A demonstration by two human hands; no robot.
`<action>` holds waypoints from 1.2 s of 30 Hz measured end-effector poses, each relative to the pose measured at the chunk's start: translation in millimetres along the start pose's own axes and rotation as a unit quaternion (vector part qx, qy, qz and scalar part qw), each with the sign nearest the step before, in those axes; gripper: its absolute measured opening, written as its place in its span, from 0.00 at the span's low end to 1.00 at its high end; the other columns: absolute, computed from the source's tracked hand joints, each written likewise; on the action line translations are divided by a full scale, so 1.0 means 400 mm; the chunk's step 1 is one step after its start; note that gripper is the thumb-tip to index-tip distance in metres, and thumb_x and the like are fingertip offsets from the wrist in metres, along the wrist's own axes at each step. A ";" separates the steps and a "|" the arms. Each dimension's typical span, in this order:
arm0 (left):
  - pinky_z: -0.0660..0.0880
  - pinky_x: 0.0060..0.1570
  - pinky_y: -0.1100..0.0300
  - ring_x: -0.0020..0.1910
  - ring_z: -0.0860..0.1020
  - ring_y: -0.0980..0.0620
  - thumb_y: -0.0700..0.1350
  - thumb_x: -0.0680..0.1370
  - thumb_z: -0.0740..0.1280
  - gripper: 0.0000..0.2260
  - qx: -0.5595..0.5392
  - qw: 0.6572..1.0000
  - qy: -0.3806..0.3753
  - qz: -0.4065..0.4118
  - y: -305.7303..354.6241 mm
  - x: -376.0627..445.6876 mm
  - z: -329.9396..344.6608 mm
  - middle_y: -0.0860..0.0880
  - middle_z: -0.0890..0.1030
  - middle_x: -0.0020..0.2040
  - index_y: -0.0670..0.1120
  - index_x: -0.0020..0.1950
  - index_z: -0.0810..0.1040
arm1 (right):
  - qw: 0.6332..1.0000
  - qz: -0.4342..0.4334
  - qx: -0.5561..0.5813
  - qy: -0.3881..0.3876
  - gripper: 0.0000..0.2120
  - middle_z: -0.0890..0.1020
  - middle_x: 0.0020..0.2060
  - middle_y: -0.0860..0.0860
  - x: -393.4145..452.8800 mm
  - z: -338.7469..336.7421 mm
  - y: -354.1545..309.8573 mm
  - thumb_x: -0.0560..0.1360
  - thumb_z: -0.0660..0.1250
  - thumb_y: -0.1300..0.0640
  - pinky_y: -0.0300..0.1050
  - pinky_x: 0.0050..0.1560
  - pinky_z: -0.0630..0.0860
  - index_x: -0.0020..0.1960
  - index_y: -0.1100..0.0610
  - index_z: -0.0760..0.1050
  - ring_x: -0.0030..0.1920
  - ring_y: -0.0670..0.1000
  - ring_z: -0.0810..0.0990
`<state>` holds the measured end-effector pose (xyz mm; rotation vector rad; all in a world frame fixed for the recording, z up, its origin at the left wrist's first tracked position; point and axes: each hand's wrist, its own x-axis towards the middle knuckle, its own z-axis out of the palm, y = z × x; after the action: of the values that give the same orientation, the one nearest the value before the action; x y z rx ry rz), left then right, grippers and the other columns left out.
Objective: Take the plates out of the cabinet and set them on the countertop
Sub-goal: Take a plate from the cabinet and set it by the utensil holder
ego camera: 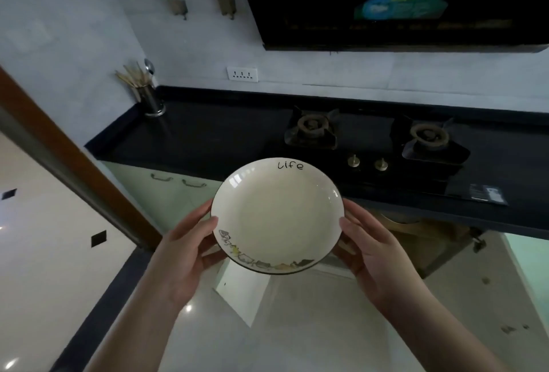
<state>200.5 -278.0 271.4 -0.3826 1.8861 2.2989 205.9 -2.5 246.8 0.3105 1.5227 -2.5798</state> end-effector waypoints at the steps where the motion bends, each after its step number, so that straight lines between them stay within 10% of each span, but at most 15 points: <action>1: 0.81 0.44 0.51 0.52 0.84 0.48 0.47 0.73 0.70 0.15 -0.004 1.000 0.011 0.009 0.000 -0.020 -0.003 0.48 0.85 0.55 0.59 0.59 0.83 | 1.000 0.010 0.000 -0.007 0.14 0.85 0.55 0.52 0.005 0.001 -0.001 0.79 0.63 0.61 0.45 0.45 0.81 0.59 0.49 0.81 0.52 0.52 0.85; 13: 0.82 0.41 0.51 0.51 0.85 0.45 0.40 0.78 0.67 0.13 -0.133 0.963 0.231 0.040 -0.023 -0.204 -0.182 0.45 0.85 0.56 0.55 0.56 0.84 | 0.981 0.096 -0.045 -0.162 0.12 0.85 0.54 0.50 0.068 0.210 0.081 0.79 0.64 0.58 0.44 0.45 0.82 0.58 0.47 0.81 0.54 0.51 0.84; 26: 0.80 0.53 0.41 0.54 0.84 0.43 0.44 0.78 0.69 0.12 -0.170 0.945 0.261 0.099 0.081 -0.204 -0.542 0.44 0.85 0.56 0.55 0.60 0.82 | 0.968 0.110 -0.110 -0.199 0.14 0.86 0.52 0.46 0.146 0.648 0.233 0.79 0.63 0.58 0.41 0.40 0.81 0.53 0.42 0.83 0.51 0.48 0.85; 30: 0.82 0.43 0.50 0.51 0.85 0.44 0.44 0.78 0.69 0.12 -0.158 0.943 0.261 0.129 0.151 -0.187 -0.695 0.46 0.85 0.55 0.57 0.59 0.83 | 0.968 0.105 -0.104 -0.203 0.14 0.85 0.53 0.46 0.160 0.816 0.282 0.79 0.63 0.59 0.43 0.43 0.79 0.57 0.45 0.82 0.51 0.48 0.85; 36: 0.83 0.38 0.50 0.48 0.85 0.42 0.50 0.60 0.82 0.28 -0.183 0.954 0.206 0.118 0.242 -0.123 -0.846 0.43 0.85 0.53 0.53 0.59 0.83 | 0.972 0.104 -0.068 -0.198 0.13 0.86 0.49 0.48 0.203 0.958 0.317 0.78 0.63 0.61 0.41 0.38 0.81 0.58 0.49 0.80 0.46 0.47 0.85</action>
<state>256.9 -626.0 315.6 -0.7740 1.7323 2.9314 111.8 -399.9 299.6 -0.0572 1.4225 -2.1971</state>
